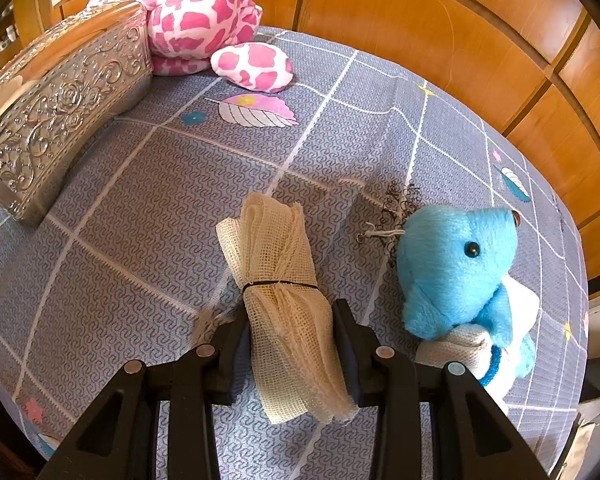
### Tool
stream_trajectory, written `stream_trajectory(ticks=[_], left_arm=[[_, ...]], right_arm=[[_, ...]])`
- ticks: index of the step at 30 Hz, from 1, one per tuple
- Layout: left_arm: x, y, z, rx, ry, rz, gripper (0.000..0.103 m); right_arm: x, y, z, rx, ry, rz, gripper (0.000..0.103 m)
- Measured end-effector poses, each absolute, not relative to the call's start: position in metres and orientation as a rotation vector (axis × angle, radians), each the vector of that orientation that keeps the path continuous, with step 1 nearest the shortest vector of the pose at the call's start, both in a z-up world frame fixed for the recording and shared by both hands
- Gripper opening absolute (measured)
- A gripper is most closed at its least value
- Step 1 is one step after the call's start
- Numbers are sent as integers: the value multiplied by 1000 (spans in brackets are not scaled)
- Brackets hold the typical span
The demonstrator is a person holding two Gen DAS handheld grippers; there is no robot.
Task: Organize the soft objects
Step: 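Carry the red sock doll into the gold tray with the left gripper and release, then carry the cream cloth bundle into the gold tray with the right gripper and release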
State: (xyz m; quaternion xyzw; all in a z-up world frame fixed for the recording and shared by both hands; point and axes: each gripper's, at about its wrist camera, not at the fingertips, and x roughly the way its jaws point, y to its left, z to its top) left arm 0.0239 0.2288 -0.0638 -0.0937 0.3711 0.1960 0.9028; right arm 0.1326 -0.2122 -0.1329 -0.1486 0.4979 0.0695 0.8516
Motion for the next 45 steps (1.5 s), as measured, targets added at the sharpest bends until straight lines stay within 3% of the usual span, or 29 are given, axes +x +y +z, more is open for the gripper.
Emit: stream_trajectory(ticks=[3,6,13,21,32,45], left_arm=[[24,231,-68,-199,771,418,31],[23,231,-70,-208,773,415,64],[22,229,-67,-204,763,431,76],[13,226,-43,-186,687,471,101],[-14,218,-9,-160,621,462,103],[-20,236,-15,-179,632,546,103]], right_arm=[[132,-212,-133,-313,1048,146,37],[132,-212,-133,-313,1048,146,37],[133,-211,-134,-314,1048,145,37],[133,-211,-135,-319,1047,146,37],[130,-207,-131,-325,1045,138,37],[121,-198,-117,-241,1059,111,34]])
